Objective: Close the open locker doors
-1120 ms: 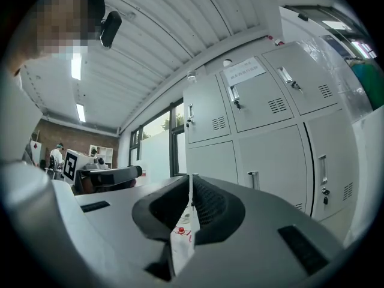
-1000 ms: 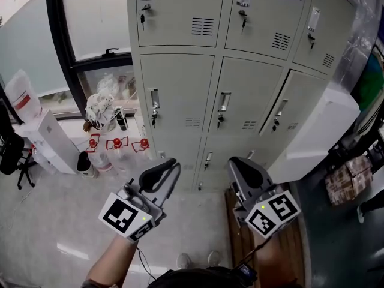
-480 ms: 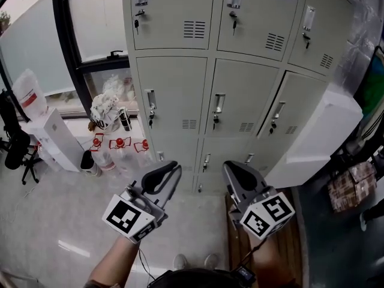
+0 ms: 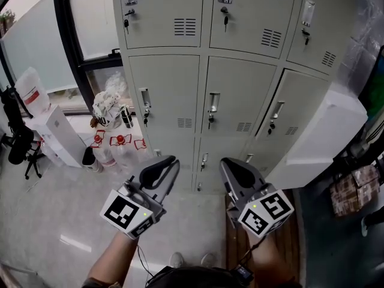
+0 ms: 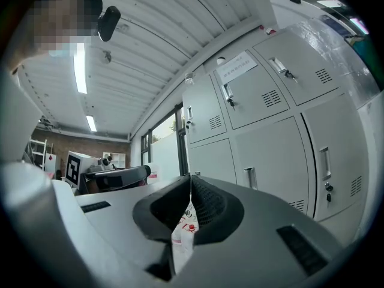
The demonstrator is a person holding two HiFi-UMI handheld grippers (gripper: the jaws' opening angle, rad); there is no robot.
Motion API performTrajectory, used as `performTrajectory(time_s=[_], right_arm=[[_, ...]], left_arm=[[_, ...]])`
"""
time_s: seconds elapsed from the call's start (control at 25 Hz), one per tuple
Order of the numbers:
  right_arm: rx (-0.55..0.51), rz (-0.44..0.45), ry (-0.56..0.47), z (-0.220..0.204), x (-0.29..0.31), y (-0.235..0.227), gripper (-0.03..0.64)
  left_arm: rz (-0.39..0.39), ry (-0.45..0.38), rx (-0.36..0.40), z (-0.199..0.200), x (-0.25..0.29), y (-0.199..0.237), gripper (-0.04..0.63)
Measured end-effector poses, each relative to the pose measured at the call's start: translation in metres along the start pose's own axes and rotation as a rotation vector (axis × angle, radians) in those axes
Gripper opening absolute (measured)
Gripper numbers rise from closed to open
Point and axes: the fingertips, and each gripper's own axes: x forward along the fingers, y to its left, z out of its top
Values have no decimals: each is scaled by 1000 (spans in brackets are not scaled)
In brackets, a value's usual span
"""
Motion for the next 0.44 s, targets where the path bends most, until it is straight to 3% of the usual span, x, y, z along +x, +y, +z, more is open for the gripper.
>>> performTrajectory(time_s=[0.44], right_arm=[[9,34,23,-8,-1,-15,18]], left_arm=[[11,9,8,-4,19,-6,43]])
